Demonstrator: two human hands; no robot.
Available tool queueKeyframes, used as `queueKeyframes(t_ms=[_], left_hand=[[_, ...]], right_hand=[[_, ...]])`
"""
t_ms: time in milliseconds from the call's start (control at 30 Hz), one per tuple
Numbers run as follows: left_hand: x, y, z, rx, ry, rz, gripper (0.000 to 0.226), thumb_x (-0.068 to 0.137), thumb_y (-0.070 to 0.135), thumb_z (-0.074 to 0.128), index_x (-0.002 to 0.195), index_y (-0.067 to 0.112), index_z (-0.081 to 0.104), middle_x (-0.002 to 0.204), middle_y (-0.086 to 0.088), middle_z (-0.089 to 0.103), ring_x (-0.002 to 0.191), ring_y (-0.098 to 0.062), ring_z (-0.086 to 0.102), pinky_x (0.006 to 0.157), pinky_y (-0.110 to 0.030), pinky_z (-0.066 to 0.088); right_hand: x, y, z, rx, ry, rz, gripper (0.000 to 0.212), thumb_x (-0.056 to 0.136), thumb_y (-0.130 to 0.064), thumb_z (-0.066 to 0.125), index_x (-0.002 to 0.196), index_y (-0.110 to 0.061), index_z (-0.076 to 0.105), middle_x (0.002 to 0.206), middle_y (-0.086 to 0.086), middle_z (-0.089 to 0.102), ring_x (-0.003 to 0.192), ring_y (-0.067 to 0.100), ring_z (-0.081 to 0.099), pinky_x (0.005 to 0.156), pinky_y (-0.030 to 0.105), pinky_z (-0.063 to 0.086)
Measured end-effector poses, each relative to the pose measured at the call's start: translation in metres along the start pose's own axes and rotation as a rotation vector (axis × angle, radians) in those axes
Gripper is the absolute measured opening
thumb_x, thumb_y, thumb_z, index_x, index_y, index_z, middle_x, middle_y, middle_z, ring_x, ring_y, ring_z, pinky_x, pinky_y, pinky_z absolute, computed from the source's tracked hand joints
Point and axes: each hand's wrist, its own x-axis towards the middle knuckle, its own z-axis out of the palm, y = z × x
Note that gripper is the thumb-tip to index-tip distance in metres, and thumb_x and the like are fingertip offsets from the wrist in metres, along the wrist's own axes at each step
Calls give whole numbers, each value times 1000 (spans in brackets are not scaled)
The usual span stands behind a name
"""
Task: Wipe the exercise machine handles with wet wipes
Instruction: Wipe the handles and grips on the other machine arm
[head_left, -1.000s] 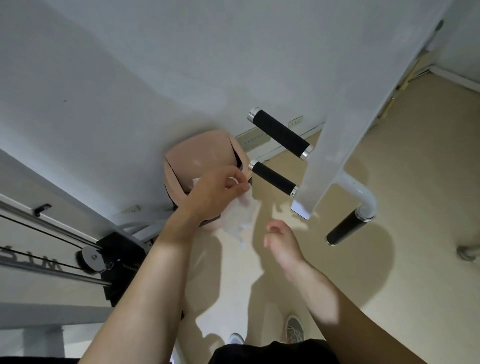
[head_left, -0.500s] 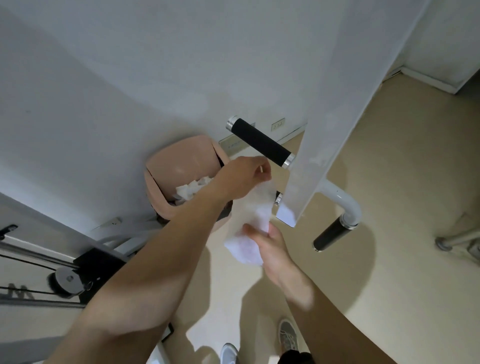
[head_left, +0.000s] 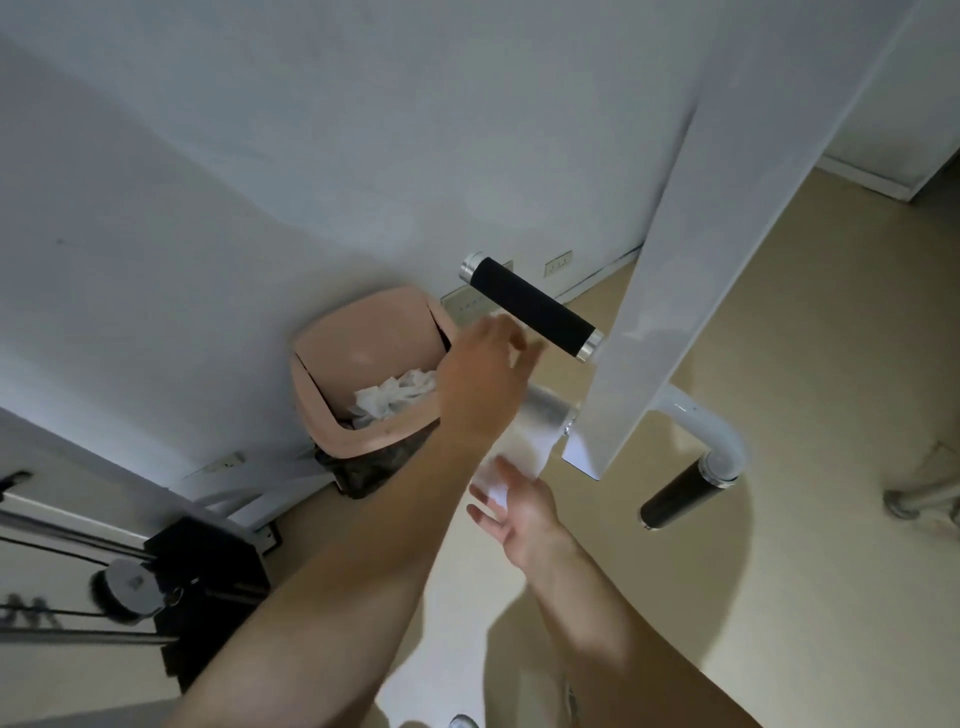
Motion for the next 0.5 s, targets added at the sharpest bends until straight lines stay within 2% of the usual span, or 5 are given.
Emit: queueKeyframes(t_ms=[100,167,267,367,500], left_hand=[[-42,5,-3,-400,148,-659,28,95,42,65,91,15,59,79,7,58,69,-8,53,65,-21,39],[-60,3,9,-657,118,-925,36,88,41,74,87,10,55,75,2,55,66,-12,52,59,-16,39],[-53,-4,31,-950,-5,-1289,67,63,57,87,95,4,61,78,-3,60,71,-17,61,64,-26,52],[-39,-5,45,-1221,-129,-1372,110,38,52,92,131,2,58,113,-6,66,88,-19,68,68,-34,61],[-30,-3,59,-1305,-206,-1389,57,77,25,86,123,0,64,113,-16,74,98,-28,75,85,-38,63]], right_hand=[[6,-5,8,-21,-17,-38,17,93,-29,67,105,-19,71,95,0,78,78,16,74,59,28,57],[11,-6,9,-36,6,-52,10,90,-26,67,93,-19,73,80,-2,76,68,14,69,58,26,53],[24,-3,4,44,35,-25,31,90,-33,46,76,-25,72,78,-4,70,78,16,64,70,31,49],[26,-2,-2,24,4,-26,40,102,-38,30,92,-25,68,76,-3,68,82,17,63,63,31,47],[-7,-5,-12,-217,33,-107,21,97,-21,45,102,-17,65,74,-1,66,72,15,62,55,21,51]])
